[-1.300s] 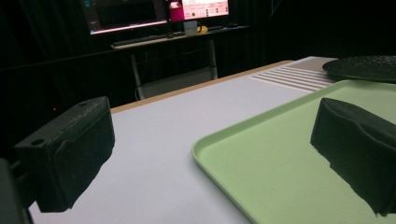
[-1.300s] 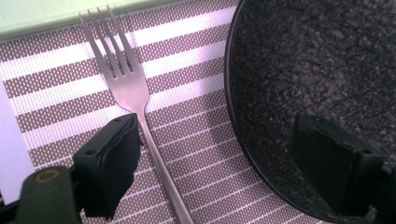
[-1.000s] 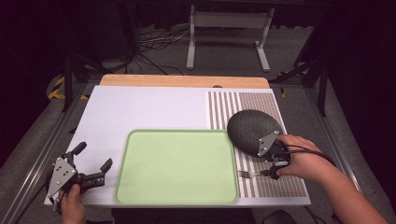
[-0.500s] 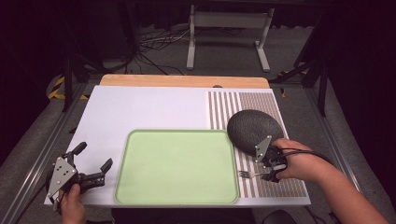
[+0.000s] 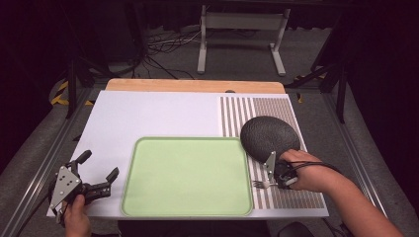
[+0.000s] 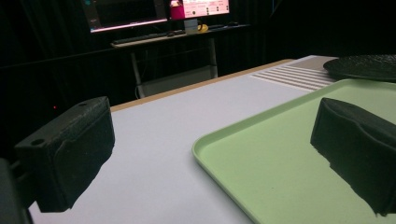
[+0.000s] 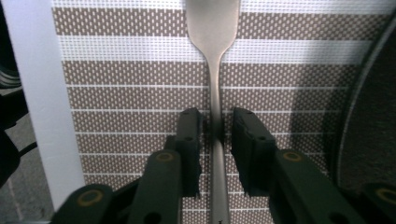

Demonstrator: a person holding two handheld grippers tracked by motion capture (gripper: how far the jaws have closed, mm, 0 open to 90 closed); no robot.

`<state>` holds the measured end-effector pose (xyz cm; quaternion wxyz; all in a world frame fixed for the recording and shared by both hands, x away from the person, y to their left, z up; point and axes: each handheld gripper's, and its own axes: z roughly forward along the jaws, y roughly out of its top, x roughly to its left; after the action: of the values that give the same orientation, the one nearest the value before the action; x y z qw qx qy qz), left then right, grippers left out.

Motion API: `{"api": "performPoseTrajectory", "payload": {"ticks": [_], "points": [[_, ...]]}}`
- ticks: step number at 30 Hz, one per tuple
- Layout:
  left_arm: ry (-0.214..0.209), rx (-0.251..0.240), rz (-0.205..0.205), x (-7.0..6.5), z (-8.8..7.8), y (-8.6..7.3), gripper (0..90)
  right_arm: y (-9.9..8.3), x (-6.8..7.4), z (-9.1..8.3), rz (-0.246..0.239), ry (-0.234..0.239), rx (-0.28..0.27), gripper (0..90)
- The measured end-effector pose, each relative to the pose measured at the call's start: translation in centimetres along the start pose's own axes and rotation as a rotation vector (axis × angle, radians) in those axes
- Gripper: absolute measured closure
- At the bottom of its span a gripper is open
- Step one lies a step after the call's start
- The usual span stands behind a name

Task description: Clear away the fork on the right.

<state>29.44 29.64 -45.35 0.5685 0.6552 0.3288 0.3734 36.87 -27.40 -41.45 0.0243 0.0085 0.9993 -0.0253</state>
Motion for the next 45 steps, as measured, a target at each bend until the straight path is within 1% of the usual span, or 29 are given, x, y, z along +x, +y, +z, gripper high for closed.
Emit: {"api": "performPoseTrajectory", "payload": {"ticks": [1, 3, 4, 11, 13, 15, 17, 26, 28, 30, 31, 34, 36, 39, 41, 43, 44, 45], "points": [[0.0, 0.001, 0.0, 0.0, 0.0, 0.0, 0.3, 0.0, 0.0, 0.0, -0.005, -0.001, -0.001, 77.8], [-0.001, 0.001, 0.001, 0.0, 0.0, 0.0, 0.3, 0.1, -0.1, 0.0, 0.001, 0.002, 0.005, 81.3], [-0.001, 0.002, 0.002, 0.0, 0.0, 0.0, 0.3, 0.1, -0.1, 0.0, 0.005, 0.012, 0.005, 83.0], [0.001, 0.0, -0.001, 0.0, -0.1, 0.0, 0.3, 0.1, 0.0, 0.0, -0.015, 0.007, 0.01, 84.5], [0.001, 0.0, 0.0, 0.0, -0.1, 0.0, 0.3, 0.1, 0.1, 0.0, -0.011, 0.009, 0.006, 84.5], [0.002, -0.001, -0.002, 0.0, 0.0, 0.0, 0.3, 0.2, 0.2, 0.0, 0.003, 0.002, 0.008, 84.6], [0.002, -0.001, -0.004, 0.0, 0.0, 0.0, 0.3, 0.2, 0.2, -0.3, 0.002, -0.011, 0.007, 84.7], [0.001, -0.001, -0.005, 0.0, -0.1, 0.0, 0.3, 0.2, 0.1, -2.6, 0.042, -0.052, -0.045, 84.8], [0.002, -0.003, -0.008, 0.0, -0.1, 0.0, 0.3, 0.2, 0.1, -3.1, 0.056, -0.062, -0.072, 84.8], [0.0, -0.002, -0.008, 0.1, -0.1, 0.0, 0.3, 0.2, 0.1, -3.3, 0.051, -0.066, -0.08, 84.8], [0.001, -0.002, -0.008, 0.0, -0.1, 0.0, 0.3, 0.2, 0.1, -3.7, 0.059, -0.07, -0.098, 84.8], [0.003, -0.004, -0.003, 0.0, -0.1, 0.0, 0.3, 0.2, 0.1, -4.1, 0.066, -0.075, -0.113, 84.8], [0.003, -0.004, -0.009, 0.0, -0.1, 0.0, 0.3, 0.3, 0.1, -4.7, 0.062, -0.086, -0.123, 84.8], [0.003, -0.003, -0.003, 0.0, -0.1, 0.0, 0.3, 0.5, 0.2, -5.1, 0.066, -0.099, -0.142, 84.8], [0.002, -0.004, -0.003, 0.0, -0.1, 0.0, 0.3, 0.6, 0.3, -5.5, 0.059, -0.107, -0.153, 84.8], [0.001, -0.003, -0.007, 0.0, -0.1, 0.0, 0.3, 0.8, 0.4, -5.7, 0.063, -0.115, -0.177, 84.8], [0.001, -0.003, -0.007, 0.0, -0.1, 0.0, 0.3, 0.9, 0.5, -5.8, 0.073, -0.113, -0.189, 84.7], [0.001, -0.003, -0.008, 0.1, -0.1, 0.0, 0.3, 0.9, 0.5, -5.8, 0.073, -0.113, -0.189, 84.7]]}}
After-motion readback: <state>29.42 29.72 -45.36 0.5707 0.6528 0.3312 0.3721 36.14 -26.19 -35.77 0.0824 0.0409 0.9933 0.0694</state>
